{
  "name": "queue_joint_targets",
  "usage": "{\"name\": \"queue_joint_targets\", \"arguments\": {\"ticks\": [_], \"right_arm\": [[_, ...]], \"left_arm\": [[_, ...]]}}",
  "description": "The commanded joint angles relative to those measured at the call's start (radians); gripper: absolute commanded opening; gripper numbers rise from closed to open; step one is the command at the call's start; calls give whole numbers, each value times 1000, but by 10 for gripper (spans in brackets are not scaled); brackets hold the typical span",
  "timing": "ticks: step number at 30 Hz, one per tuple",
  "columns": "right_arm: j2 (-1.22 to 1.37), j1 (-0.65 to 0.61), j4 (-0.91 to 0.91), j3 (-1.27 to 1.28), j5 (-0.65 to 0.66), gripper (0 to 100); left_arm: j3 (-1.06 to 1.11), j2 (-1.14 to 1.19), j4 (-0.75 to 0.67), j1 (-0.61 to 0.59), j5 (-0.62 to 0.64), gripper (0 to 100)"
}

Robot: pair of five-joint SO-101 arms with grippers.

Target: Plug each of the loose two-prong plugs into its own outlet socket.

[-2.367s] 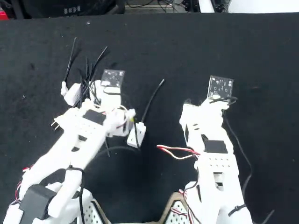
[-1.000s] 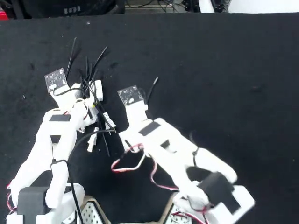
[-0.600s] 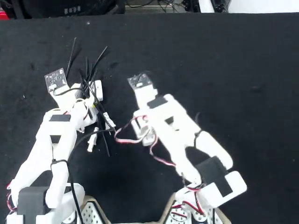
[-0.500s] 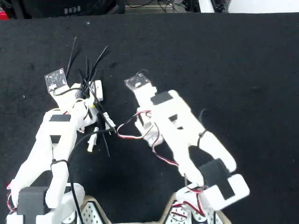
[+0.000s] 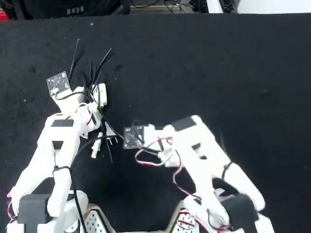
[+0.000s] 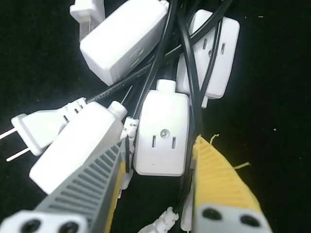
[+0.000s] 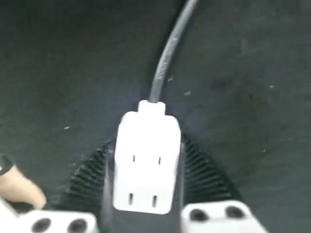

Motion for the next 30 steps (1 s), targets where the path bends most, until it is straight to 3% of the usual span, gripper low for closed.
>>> {"name": "queue_joint_targets", "arguments": {"ticks": [1, 10, 22, 28, 30], "right_arm": [[-102, 57, 12, 2, -57, 174], [-229, 212, -8, 79, -77, 176], [-232, 315, -226, 145, -77, 177], [-291, 311, -106, 59, -84, 175], [-338, 310, -11, -18, -149, 174]], "left_arm": [[-7, -32, -9, -12, 11, 220], [-5, -32, -11, -12, 8, 220], [-5, -32, -11, -12, 8, 220], [-8, -32, -9, -12, 6, 220], [-12, -32, -9, -12, 6, 220]]}}
